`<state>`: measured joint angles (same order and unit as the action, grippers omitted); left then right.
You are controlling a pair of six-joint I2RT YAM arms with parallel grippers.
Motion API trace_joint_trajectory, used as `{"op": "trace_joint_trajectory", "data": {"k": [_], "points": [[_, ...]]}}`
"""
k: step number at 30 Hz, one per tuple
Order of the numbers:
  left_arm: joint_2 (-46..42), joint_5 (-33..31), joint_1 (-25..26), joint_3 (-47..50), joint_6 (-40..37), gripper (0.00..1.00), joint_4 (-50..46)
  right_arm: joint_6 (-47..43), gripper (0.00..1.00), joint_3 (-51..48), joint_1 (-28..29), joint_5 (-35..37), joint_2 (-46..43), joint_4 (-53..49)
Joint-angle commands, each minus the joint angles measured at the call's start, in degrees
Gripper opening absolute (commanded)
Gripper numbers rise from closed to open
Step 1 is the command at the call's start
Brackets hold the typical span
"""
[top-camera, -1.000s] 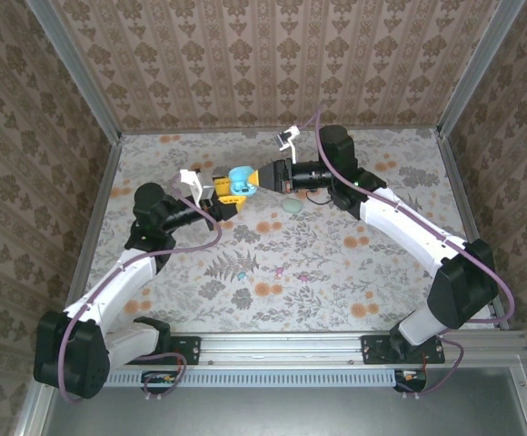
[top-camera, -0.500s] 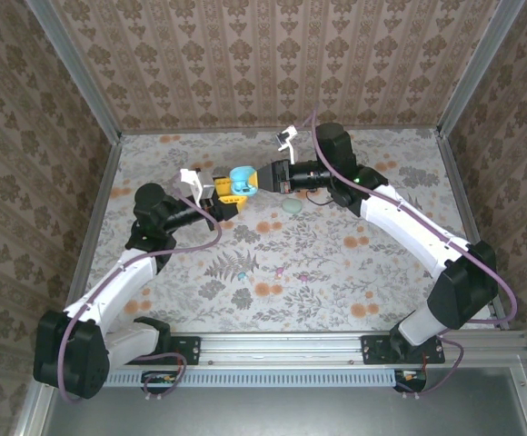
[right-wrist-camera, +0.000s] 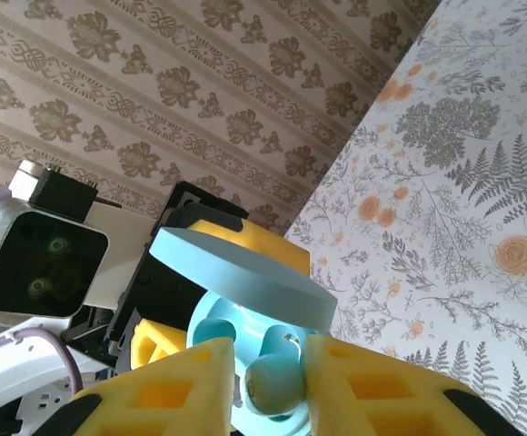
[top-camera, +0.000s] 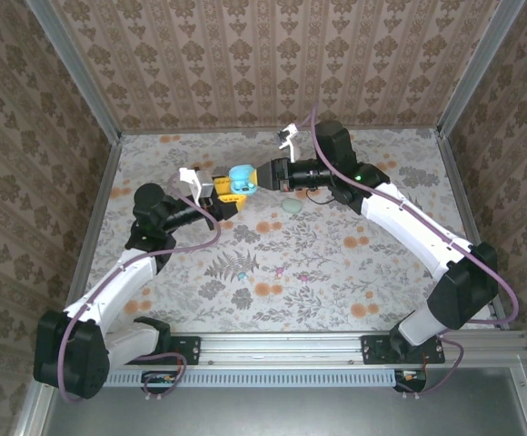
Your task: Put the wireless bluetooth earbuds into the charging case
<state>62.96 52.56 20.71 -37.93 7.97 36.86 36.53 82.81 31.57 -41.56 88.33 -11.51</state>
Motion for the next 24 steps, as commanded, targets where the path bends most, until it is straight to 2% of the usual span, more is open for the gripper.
{"op": "trace_joint_trajectory", "data": {"k": [1, 8, 14, 24], "points": [[-0.6, 0.8, 0.5, -2.5, 0.6, 0.33, 3.9, -1.7, 0.31, 1.8, 0.2, 2.5, 0.0, -4.0], [-0.3, 0.5, 0.6, -2.5, 0.3, 0.33, 3.6, -1.4, 0.32, 2.5, 0.4, 2.9, 0.0, -4.2], [-0.4, -0.1, 0.6, -2.3, 0.2, 0.33, 3.2, -1.7, 0.4, 4.4, 1.0, 3.7, 0.3, -6.3], [-0.7, -1.6, 0.6, -2.1, -0.5, 0.33, 1.8, -1.5, 0.47, 5.6, 1.5, 4.6, -1.2, -7.2]]}}
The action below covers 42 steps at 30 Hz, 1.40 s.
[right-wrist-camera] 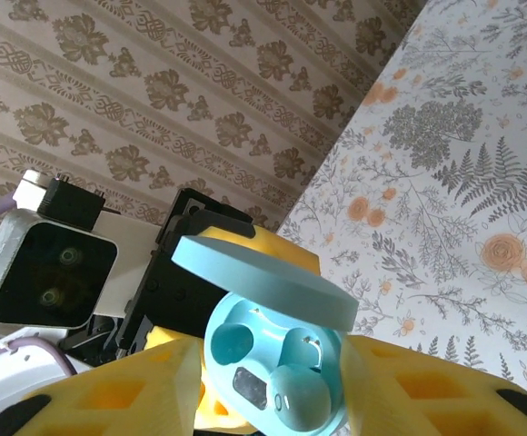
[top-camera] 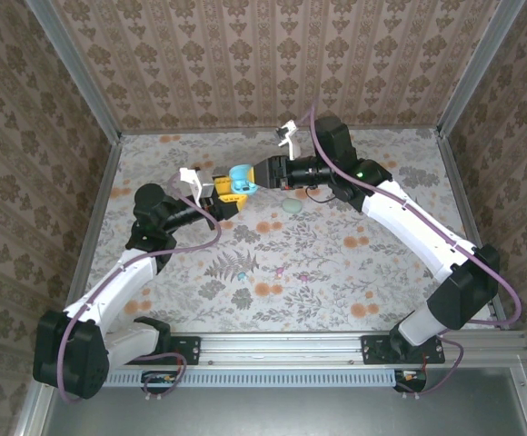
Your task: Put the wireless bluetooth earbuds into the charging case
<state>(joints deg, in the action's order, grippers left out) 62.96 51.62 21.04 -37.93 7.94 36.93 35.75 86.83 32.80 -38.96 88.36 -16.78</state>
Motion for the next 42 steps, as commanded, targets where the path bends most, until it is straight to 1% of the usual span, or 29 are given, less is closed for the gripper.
{"op": "trace_joint_trajectory", "data": {"k": [1, 3, 5, 10, 15, 42], "points": [[-0.8, -0.8, 0.3, -2.1, -0.6, 0.33, 1.7, -1.0, 0.48, 1.4, 0.3, 3.1, -1.7, -2.9], [-0.9, -0.8, 0.3, -2.1, -0.6, 0.32, 1.7, -1.8, 0.48, 1.2, 0.3, 6.5, -2.7, -5.1], [-0.9, -0.9, 0.3, -2.1, -0.6, 0.32, 1.7, -2.0, 0.48, 0.8, 0.3, 8.0, -3.4, -6.1], [-1.1, -1.1, 0.3, -2.1, -0.7, 0.32, 1.4, -0.3, 0.4, 0.9, 0.4, 5.5, -3.6, -6.6], [-1.1, -1.3, 0.3, -2.1, -0.9, 0.32, 1.1, 0.5, 0.36, 1.0, 1.0, 4.3, -3.4, -6.3], [-1.3, -1.0, 0.4, -2.7, -1.5, 0.32, -0.1, 1.6, 0.34, 2.8, 1.6, 3.4, -0.5, -5.3]]}}
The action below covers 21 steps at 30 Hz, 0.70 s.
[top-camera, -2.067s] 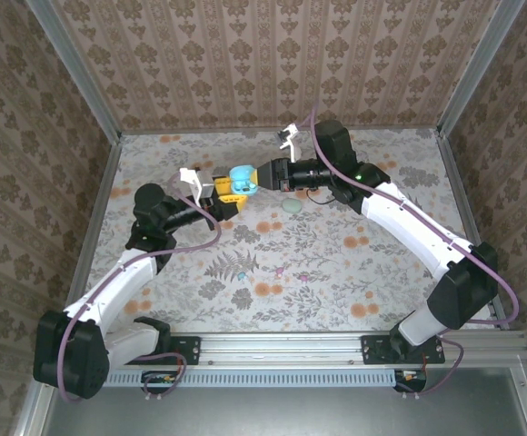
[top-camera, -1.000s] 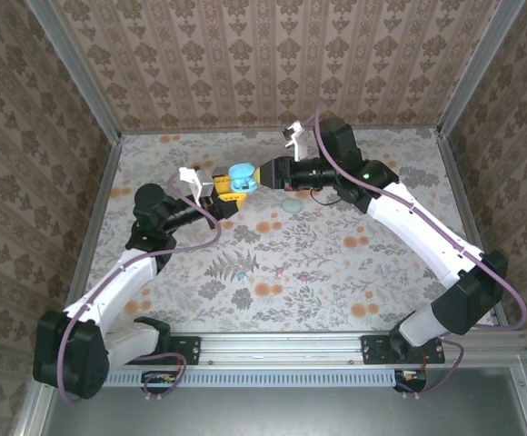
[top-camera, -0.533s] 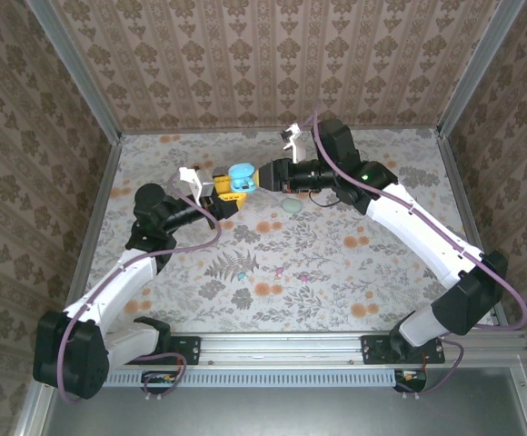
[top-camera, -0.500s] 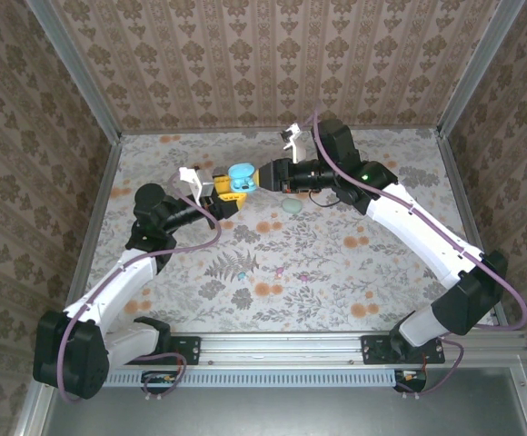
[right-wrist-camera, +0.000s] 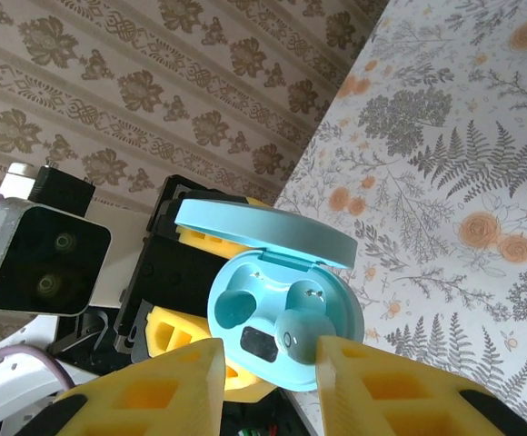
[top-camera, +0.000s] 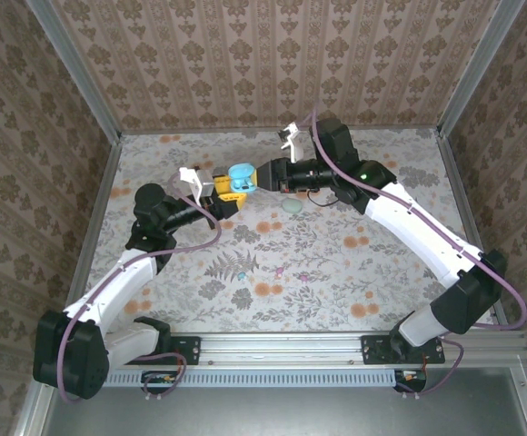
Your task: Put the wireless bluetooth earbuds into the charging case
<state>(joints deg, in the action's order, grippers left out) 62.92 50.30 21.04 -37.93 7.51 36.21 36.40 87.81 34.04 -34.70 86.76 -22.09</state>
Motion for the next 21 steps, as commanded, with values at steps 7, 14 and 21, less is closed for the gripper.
{"op": "trace_joint_trajectory", "data": {"k": [7, 14, 21], "points": [[-1.2, 0.7, 0.6, -2.7, -1.1, 0.32, 0.4, 0.9, 0.34, 1.8, 0.3, -0.9, 1.5, 0.6], [-1.2, 0.9, 0.8, -3.1, -1.5, 0.32, -0.3, 0.4, 0.32, 2.4, 0.4, -0.4, 1.9, 0.1], [-1.0, 1.5, 1.1, -3.4, -2.1, 0.32, -1.1, -1.9, 0.25, 4.0, 0.3, -0.2, 3.0, -2.0]]}}
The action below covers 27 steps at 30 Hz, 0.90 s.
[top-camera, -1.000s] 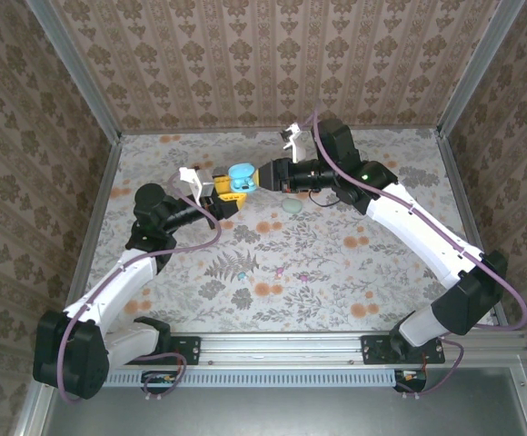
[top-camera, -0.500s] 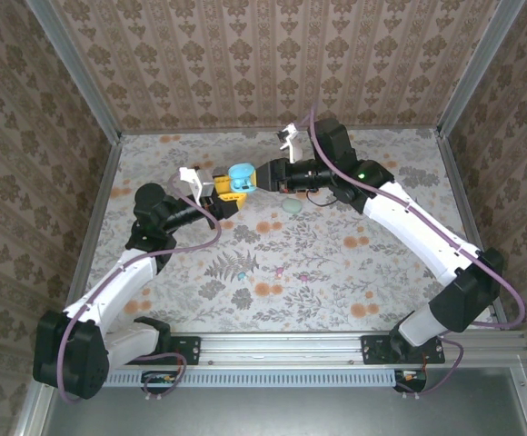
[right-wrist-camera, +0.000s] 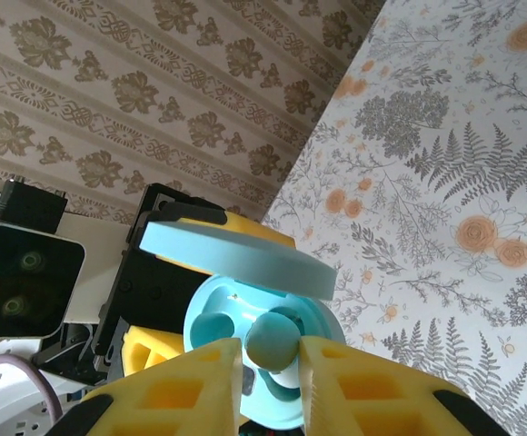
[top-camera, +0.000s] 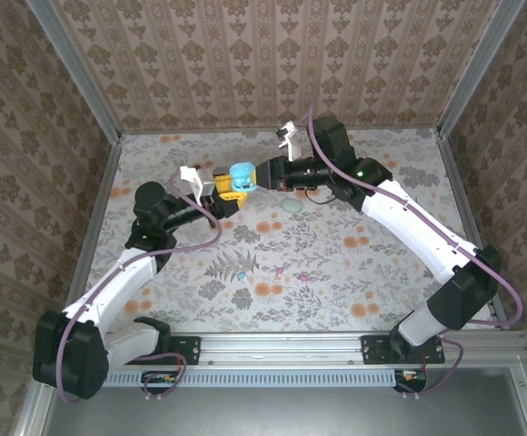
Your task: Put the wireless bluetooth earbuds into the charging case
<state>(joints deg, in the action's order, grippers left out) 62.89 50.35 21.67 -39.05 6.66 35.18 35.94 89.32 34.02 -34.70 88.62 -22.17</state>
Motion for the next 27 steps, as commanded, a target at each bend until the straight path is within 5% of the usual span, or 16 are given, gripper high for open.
{"op": "trace_joint_trajectory", "data": {"k": [1, 18, 27], "points": [[-0.9, 1.6, 0.4, -2.3, -1.2, 0.32, -0.1, -2.2, 0.24, 3.0, 0.4, -0.2, 1.4, -2.7], [-1.1, 1.1, 0.5, -2.3, -1.2, 0.32, 0.1, -4.7, 0.35, 2.3, -1.0, -1.4, -0.4, -5.1], [-0.8, 1.3, 0.5, -2.4, -1.2, 0.32, 0.1, -1.3, 0.24, 1.5, -0.6, -0.5, -0.7, -2.2]]}}
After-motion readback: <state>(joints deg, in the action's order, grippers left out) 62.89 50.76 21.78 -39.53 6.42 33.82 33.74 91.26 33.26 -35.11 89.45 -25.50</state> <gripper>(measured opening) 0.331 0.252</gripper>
